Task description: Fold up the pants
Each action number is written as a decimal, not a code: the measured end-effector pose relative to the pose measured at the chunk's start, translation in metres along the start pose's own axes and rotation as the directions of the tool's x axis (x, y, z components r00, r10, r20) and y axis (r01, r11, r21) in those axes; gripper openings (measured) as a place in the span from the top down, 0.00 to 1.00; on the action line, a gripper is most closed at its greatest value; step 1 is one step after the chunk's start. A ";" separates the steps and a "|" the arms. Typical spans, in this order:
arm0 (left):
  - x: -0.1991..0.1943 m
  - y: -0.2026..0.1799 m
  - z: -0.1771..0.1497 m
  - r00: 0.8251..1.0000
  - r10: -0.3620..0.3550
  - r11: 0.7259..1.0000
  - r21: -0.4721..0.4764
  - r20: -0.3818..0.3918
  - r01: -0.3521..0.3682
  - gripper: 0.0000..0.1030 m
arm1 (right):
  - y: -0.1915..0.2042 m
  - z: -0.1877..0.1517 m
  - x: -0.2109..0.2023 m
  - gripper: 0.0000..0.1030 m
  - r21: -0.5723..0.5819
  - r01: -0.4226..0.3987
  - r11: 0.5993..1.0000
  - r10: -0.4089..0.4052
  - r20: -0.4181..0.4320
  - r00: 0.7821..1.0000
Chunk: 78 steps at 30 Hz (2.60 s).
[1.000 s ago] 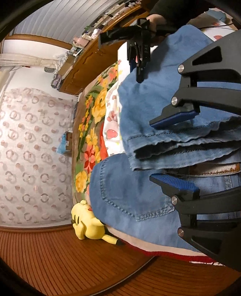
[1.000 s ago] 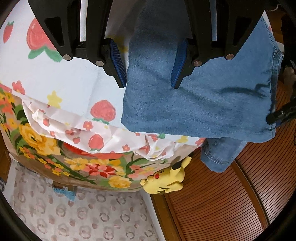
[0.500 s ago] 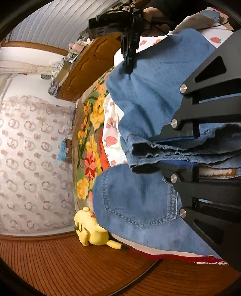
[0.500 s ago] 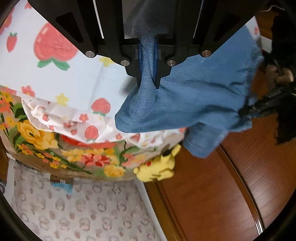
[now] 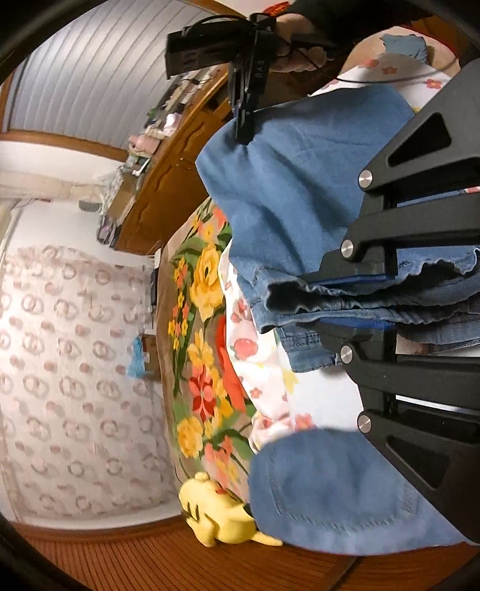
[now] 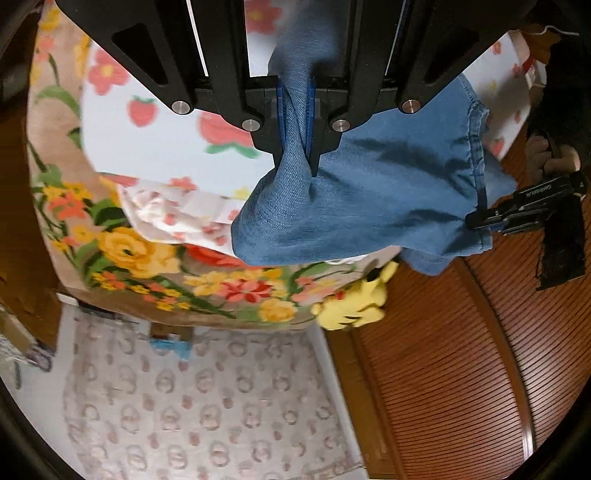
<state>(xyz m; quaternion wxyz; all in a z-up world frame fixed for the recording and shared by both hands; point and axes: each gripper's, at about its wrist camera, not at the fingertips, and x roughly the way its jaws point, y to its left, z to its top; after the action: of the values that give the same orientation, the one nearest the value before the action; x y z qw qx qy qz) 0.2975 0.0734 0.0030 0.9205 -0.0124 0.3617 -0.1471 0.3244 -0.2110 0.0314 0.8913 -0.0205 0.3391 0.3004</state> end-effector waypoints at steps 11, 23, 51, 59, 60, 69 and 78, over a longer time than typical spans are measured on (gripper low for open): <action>0.029 0.002 0.000 0.996 0.082 0.996 0.020 -0.046 -0.082 0.53 | -0.018 -0.014 0.034 0.82 0.037 0.103 0.994 -0.100 -0.066 0.993; 0.004 -0.025 -0.035 0.997 0.058 0.998 0.034 -0.046 -0.057 0.49 | 0.020 -0.032 -0.004 0.69 0.031 0.112 0.993 -0.112 0.012 0.994; -0.013 -0.035 -0.106 0.989 0.069 0.997 0.035 -0.128 -0.065 0.89 | 0.042 -0.127 -0.047 0.52 0.149 0.149 0.978 -0.141 -0.057 0.988; -0.026 -0.047 -0.100 0.995 0.050 0.998 0.029 -0.086 -0.048 0.66 | 0.046 -0.128 -0.041 0.51 0.175 0.141 0.974 -0.132 -0.063 0.989; -0.026 -0.048 -0.100 0.996 0.046 0.999 0.032 -0.083 -0.043 0.61 | 0.045 -0.129 -0.040 0.50 0.177 0.143 0.974 -0.133 -0.066 0.989; -0.005 -0.079 -0.101 0.994 -0.004 0.998 0.059 -0.108 0.010 0.53 | 0.043 -0.134 -0.034 0.49 0.202 0.142 0.969 -0.128 -0.083 0.988; 0.022 -0.094 -0.109 0.987 -0.005 0.997 0.081 -0.163 0.018 0.53 | 0.040 -0.138 -0.028 0.48 0.213 0.124 0.969 -0.106 -0.091 0.990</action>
<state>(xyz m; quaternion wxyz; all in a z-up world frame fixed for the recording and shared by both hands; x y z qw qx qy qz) 0.2148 -0.0138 -0.0802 0.8867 0.0356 0.4293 -0.1678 0.2044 -0.2257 -0.0506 0.8900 0.0460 0.4032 0.2081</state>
